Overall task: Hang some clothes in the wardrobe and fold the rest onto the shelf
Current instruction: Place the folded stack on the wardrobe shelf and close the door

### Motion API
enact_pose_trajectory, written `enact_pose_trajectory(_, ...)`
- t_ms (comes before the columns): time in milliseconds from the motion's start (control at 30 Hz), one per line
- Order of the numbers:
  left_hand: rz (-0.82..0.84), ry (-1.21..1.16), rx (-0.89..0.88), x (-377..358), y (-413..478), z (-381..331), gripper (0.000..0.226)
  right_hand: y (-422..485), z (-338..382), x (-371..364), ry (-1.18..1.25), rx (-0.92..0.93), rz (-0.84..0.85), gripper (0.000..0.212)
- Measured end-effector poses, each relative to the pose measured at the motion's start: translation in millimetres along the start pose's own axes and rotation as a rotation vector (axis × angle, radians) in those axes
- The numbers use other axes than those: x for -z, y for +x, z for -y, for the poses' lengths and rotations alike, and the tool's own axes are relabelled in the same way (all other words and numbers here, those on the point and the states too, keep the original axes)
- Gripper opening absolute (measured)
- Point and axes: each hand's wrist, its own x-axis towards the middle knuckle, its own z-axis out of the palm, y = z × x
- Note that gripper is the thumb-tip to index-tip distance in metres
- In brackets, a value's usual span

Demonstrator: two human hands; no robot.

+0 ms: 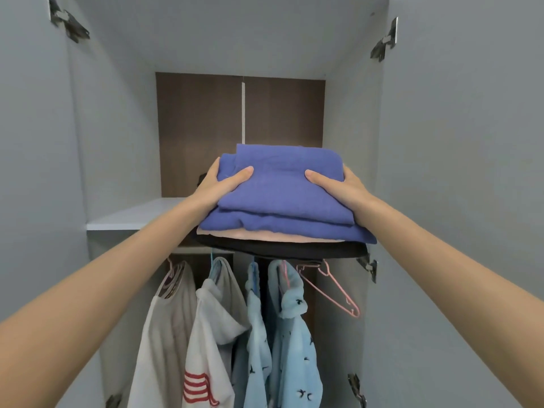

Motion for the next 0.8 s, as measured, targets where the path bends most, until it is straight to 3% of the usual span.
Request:
enact_pose_trajectory(400,0.06,-0.046,0.011,-1.5,149.4,59.3,0.047,135.0,-58.3,-32.4,0.012,-0.092,-0.056,0.065)
enact_pose_trajectory(633,0.175,-0.122,0.048,-4.5,235.8,108.9,0.055,206.1,-89.4,-48.5,-0.012,-0.182,-0.099,0.066)
enact_pose_trajectory(800,0.154,-0.068,0.125,-14.7,274.6,142.7,0.051,236.4,-120.1,-57.0,-0.042,-0.26,-0.107,0.063)
